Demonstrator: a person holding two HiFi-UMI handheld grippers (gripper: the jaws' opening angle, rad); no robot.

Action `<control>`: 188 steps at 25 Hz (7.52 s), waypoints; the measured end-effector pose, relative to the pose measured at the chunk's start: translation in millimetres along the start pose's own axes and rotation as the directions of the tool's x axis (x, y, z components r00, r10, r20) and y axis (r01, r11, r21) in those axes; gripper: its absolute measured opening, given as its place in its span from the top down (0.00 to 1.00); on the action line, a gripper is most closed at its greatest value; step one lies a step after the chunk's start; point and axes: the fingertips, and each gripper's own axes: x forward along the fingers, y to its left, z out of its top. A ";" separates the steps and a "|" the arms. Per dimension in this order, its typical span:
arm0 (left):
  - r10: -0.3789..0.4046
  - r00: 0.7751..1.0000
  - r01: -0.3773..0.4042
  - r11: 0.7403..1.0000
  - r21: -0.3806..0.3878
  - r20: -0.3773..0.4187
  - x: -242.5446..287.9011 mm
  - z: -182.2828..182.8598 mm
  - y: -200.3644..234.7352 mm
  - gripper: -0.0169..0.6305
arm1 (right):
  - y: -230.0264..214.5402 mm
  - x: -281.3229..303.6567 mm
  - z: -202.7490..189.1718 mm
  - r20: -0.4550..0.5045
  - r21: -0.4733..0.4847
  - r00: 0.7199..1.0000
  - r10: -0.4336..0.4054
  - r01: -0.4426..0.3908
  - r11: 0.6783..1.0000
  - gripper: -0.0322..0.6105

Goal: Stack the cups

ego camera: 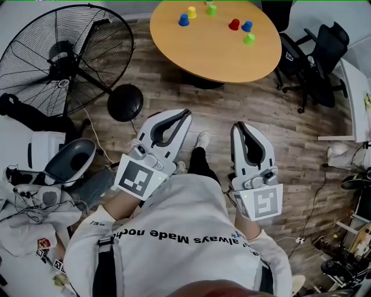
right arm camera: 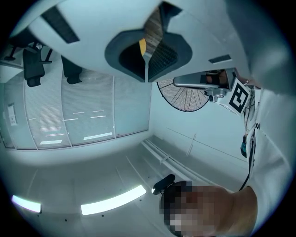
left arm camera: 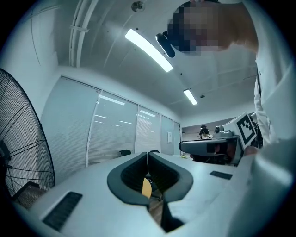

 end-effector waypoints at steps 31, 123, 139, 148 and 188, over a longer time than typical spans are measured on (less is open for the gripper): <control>0.023 0.999 -0.022 1.000 0.015 -0.024 307.8 -34.5 64.9 0.93 | -279.8 139.0 -33.3 0.015 0.033 1.000 0.024 -0.025 0.999 0.88; 0.183 0.839 -0.174 0.983 0.066 -0.512 519.2 -405.9 551.0 0.69 | -400.0 506.3 -64.3 -0.044 -0.002 0.999 -0.032 0.032 1.000 0.88; 0.136 0.695 -0.185 0.983 0.007 -0.706 525.0 -514.1 597.3 0.58 | -399.8 509.6 -71.4 -0.064 0.008 0.997 -0.038 0.038 0.999 0.88; 0.155 0.681 -0.207 0.978 0.015 -0.716 528.4 -520.2 601.3 0.59 | -400.5 507.2 -75.4 -0.070 0.015 0.997 -0.044 0.045 0.999 0.88; -0.118 0.726 0.150 0.989 -0.012 -0.678 546.6 -502.1 441.1 0.59 | -399.3 494.3 -66.3 -0.049 0.003 0.997 -0.052 0.052 0.999 0.88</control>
